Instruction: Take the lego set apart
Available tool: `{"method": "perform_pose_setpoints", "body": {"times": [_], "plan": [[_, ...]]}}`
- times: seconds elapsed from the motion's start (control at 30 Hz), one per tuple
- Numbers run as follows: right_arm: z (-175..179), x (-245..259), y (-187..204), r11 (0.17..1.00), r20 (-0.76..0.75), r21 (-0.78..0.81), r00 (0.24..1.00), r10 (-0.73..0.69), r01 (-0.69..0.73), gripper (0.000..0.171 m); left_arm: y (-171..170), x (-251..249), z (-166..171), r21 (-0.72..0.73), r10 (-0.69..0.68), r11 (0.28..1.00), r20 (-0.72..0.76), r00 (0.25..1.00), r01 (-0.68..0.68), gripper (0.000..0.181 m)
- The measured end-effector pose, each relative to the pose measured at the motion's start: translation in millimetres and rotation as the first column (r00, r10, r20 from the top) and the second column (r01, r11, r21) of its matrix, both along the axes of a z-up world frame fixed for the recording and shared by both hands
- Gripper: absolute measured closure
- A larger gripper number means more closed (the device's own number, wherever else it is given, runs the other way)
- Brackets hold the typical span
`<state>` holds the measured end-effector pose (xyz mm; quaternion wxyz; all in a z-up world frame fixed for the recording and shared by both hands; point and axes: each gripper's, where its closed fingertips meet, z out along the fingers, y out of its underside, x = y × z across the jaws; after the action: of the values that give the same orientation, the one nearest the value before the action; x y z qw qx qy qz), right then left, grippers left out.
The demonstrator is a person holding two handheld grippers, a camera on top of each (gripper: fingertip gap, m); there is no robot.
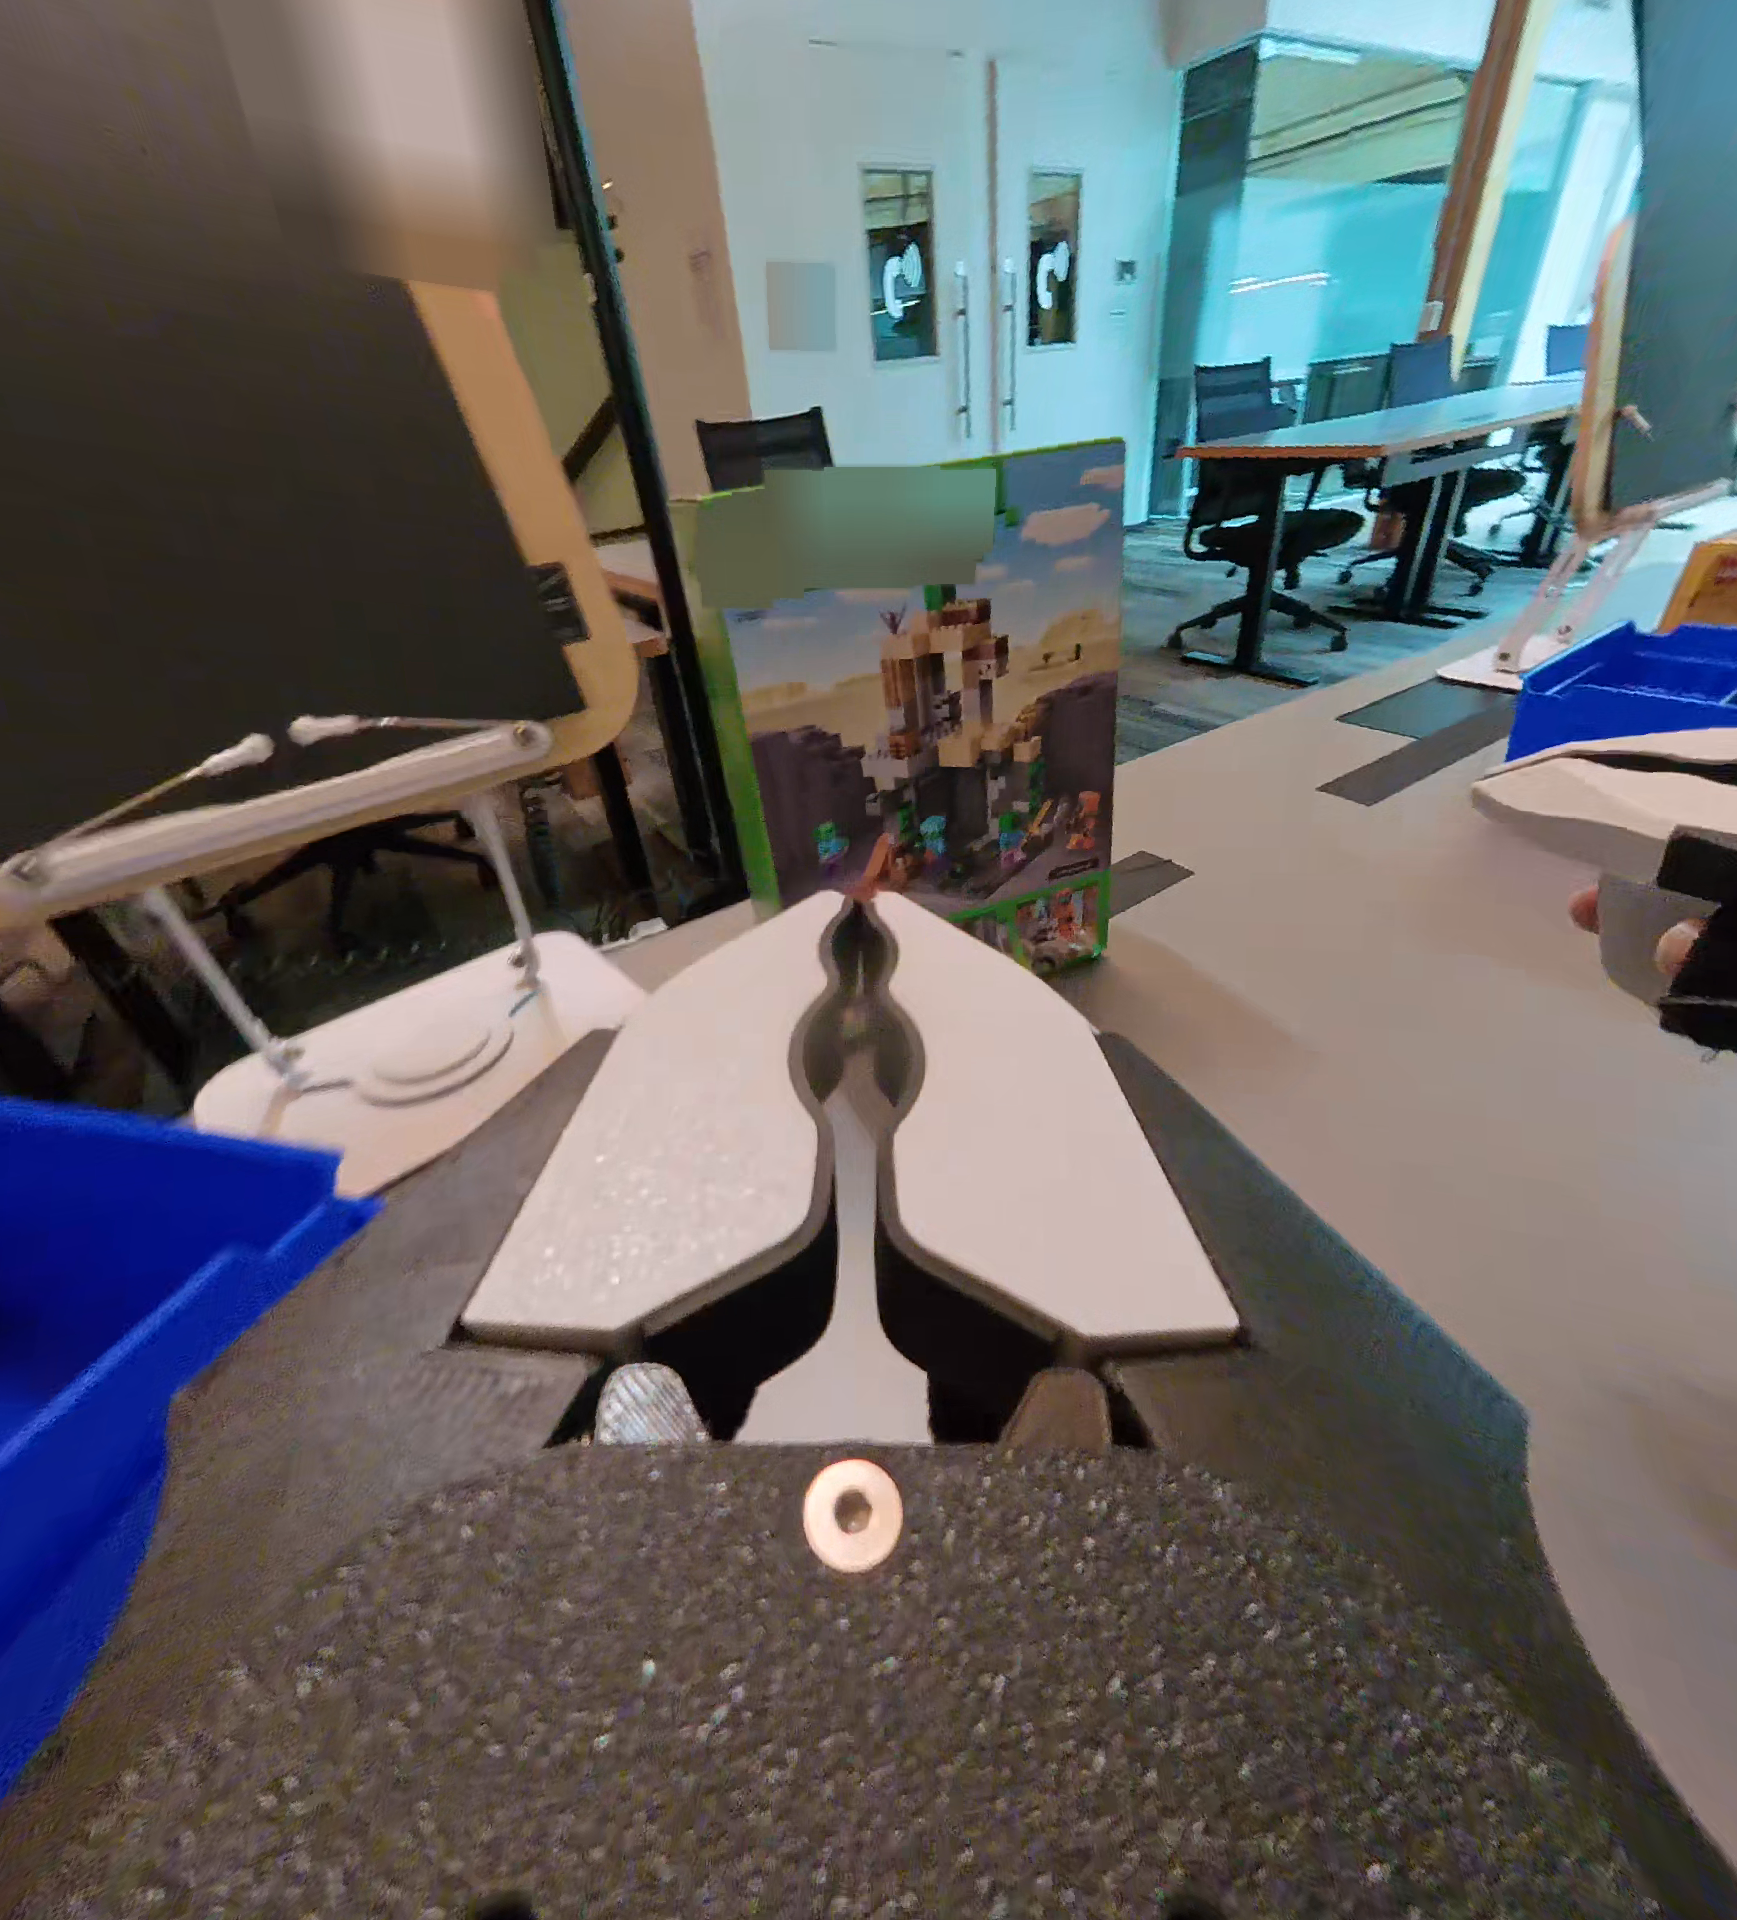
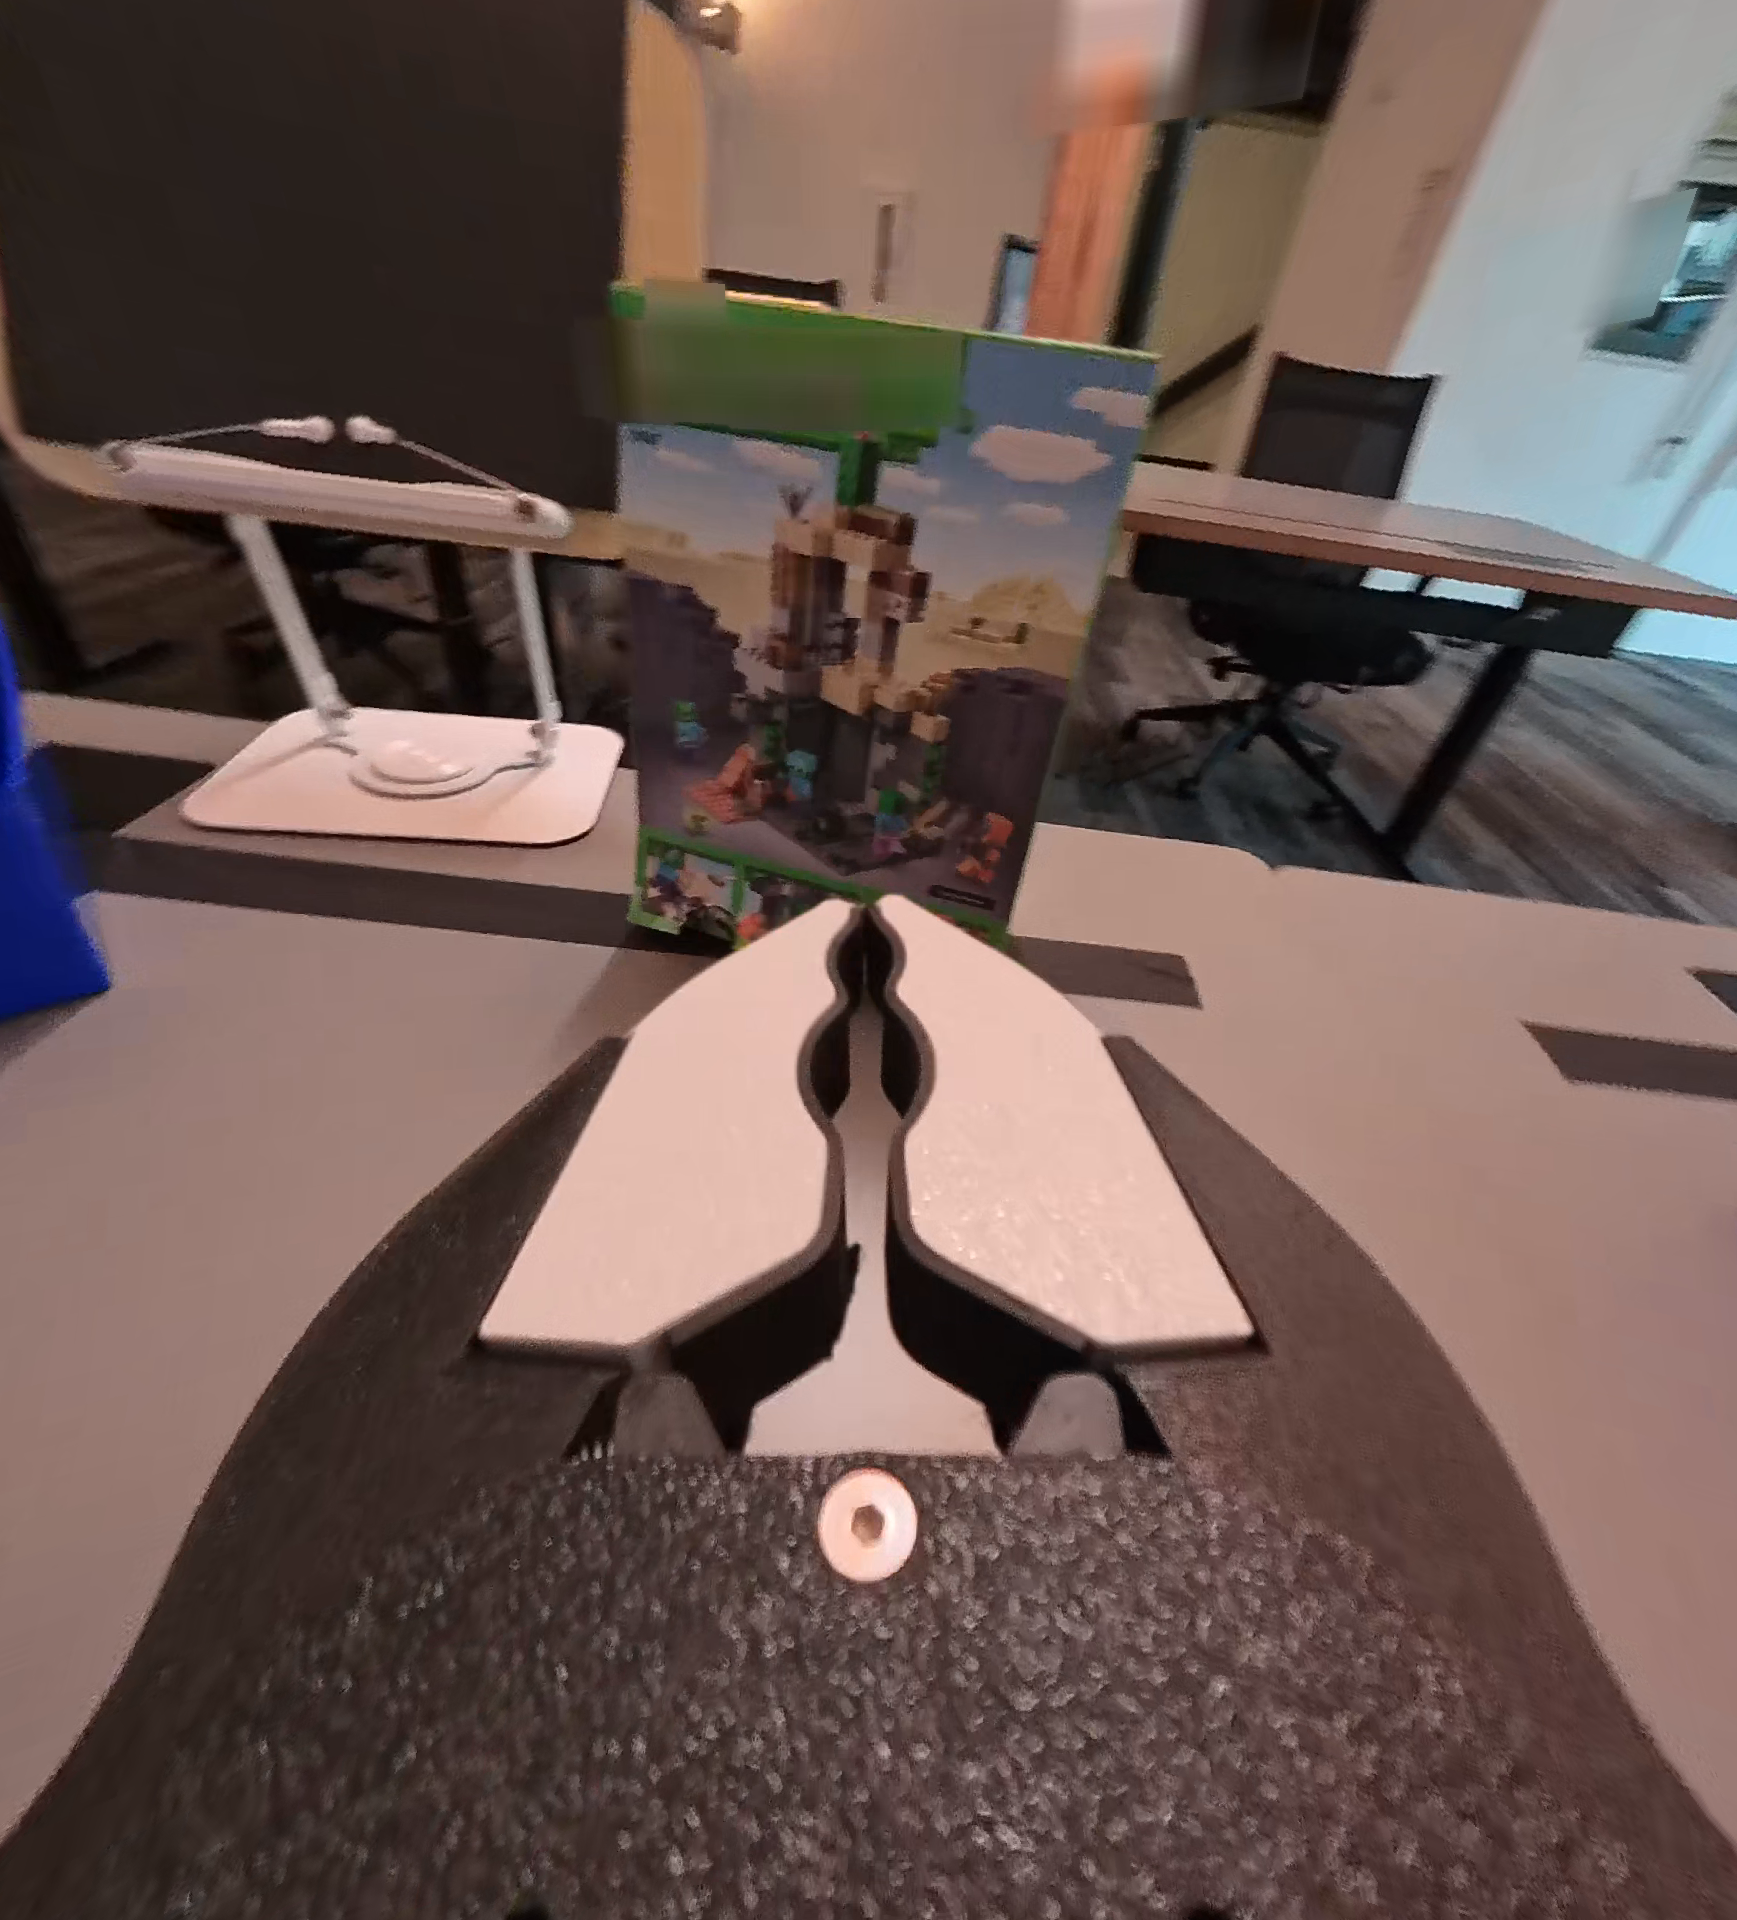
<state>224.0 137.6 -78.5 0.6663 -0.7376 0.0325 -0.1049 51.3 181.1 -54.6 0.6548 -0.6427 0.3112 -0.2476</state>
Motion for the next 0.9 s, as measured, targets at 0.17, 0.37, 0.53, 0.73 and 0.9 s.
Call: {"method": "perform_pose_setpoints", "body": {"times": [0.17, 0.37, 0.53, 0.73, 0.9], "plan": [[-19, -7, -30, 0.994, -0.104, 0.023, 0.989, -0.1, 0.103, 0.171, -24, -54, -33, -0.103, 0.104, 0.99, 0.031, 0.994, -0.1, 0.181], [-65, -24, -46, 0.995, -0.172, 0.007, 0.981, -0.093, 0.095, 0.171, -28, -133, -83, -0.174, 0.292, 0.942, -0.005, 0.956, -0.288, 0.181], [-71, -14, -36, 0.994, -0.136, 0.003, 0.985, -0.103, 0.105, 0.171, -2, -165, -100, -0.175, 0.377, 0.907, -0.065, 0.924, -0.382, 0.181], [-64, -24, -31, 0.996, -0.095, 0.024, 0.992, -0.078, 0.081, 0.171, 4, -164, -96, -0.121, 0.411, 0.901, -0.07, 0.909, -0.416, 0.181], [-56, -27, -33, 0.996, -0.06, 0.046, 0.996, -0.072, 0.075, 0.171, -1, -148, -89, -0.065, 0.384, 0.919, -0.079, 0.92, -0.389, 0.181]]}}
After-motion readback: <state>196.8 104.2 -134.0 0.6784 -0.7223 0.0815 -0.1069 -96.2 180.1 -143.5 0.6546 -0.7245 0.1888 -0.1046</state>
